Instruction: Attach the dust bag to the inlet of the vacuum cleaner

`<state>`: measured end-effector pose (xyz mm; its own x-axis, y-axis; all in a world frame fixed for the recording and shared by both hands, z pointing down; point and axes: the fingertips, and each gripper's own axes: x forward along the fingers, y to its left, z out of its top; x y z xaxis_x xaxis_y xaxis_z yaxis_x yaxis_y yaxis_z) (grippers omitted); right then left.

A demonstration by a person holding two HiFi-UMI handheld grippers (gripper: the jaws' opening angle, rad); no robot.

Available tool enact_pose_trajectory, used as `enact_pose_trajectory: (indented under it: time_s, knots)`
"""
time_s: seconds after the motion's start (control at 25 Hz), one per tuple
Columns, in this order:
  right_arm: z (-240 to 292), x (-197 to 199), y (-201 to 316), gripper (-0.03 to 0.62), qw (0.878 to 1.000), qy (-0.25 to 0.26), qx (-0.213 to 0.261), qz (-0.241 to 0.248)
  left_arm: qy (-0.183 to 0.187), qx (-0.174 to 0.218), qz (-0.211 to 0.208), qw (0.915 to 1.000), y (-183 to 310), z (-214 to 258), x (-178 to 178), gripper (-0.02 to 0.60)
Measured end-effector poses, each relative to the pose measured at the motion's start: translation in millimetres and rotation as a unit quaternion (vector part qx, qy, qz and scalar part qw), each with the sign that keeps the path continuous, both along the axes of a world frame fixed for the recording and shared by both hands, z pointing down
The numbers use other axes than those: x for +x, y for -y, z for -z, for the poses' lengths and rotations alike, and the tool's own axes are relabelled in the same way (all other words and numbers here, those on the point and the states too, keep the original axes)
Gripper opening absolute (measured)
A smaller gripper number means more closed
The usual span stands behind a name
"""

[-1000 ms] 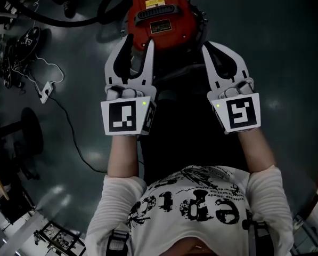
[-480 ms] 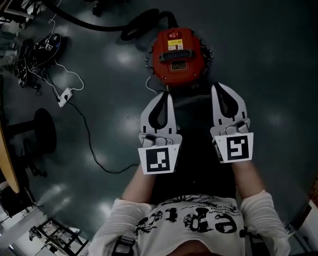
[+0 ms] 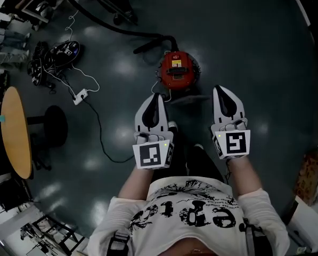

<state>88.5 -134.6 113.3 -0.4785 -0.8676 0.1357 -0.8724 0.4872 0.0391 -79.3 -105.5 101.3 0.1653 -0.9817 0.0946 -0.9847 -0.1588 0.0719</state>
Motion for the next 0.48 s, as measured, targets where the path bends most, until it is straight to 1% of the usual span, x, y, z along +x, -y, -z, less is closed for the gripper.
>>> enact_pose_trajectory:
  time_s: [0.12,0.2,0.28,0.4,0.48]
  knots:
    - [55,8,-12,0.002,1.0,-0.005,0.009,-0.002,-0.004,0.031,0.015,0.9994,-20,58,-7,0.005]
    - [92,8,-19,0.002,1.0,-0.009,0.027,0.001,-0.004,0.04,0.015,0.9991,-29,87,-10,0.005]
    - [123,5,-29,0.002,0.999,-0.017,0.05,0.005,-0.014,0.043,-0.004,0.999,-39,108,-10,0.003]
    - [160,1,-51,0.002,0.996,-0.028,0.08,-0.005,-0.043,0.056,-0.049,0.9963,-58,137,-4,0.003]
    - [175,-2,-63,0.002,0.996,-0.022,0.089,-0.008,-0.045,0.068,-0.064,0.9947,-69,153,-1,0.005]
